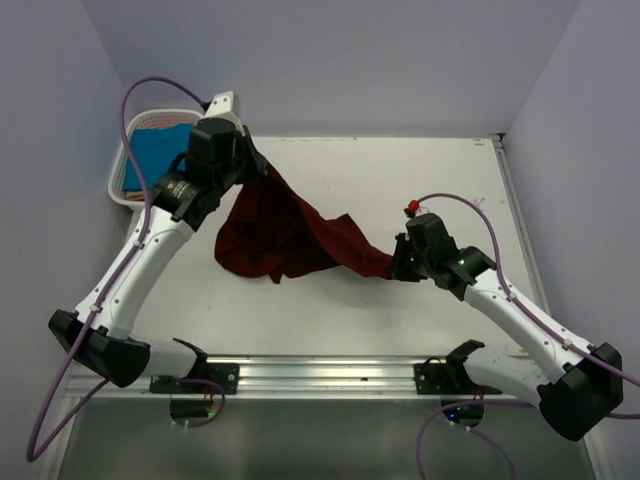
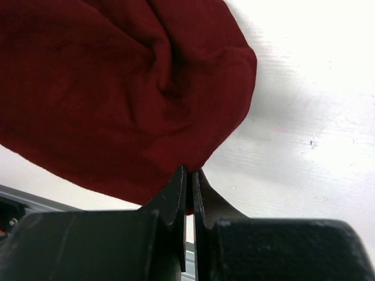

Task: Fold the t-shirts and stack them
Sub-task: Flatten out the tshirt

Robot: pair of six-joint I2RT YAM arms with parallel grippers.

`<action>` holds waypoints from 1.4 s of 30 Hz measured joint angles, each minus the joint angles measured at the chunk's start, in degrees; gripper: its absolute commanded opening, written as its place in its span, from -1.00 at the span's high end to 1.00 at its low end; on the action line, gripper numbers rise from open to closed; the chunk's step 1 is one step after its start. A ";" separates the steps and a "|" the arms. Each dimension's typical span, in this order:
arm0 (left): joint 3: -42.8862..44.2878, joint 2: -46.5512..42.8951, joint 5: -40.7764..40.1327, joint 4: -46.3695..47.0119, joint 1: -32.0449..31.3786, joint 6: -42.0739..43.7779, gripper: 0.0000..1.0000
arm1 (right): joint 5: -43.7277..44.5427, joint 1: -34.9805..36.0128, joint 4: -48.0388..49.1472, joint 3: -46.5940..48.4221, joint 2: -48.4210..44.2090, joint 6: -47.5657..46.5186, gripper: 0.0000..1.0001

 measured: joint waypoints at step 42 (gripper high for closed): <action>11.47 -29.66 4.15 8.41 0.79 19.37 1.00 | 13.57 0.35 18.64 32.89 -17.75 -29.31 1.00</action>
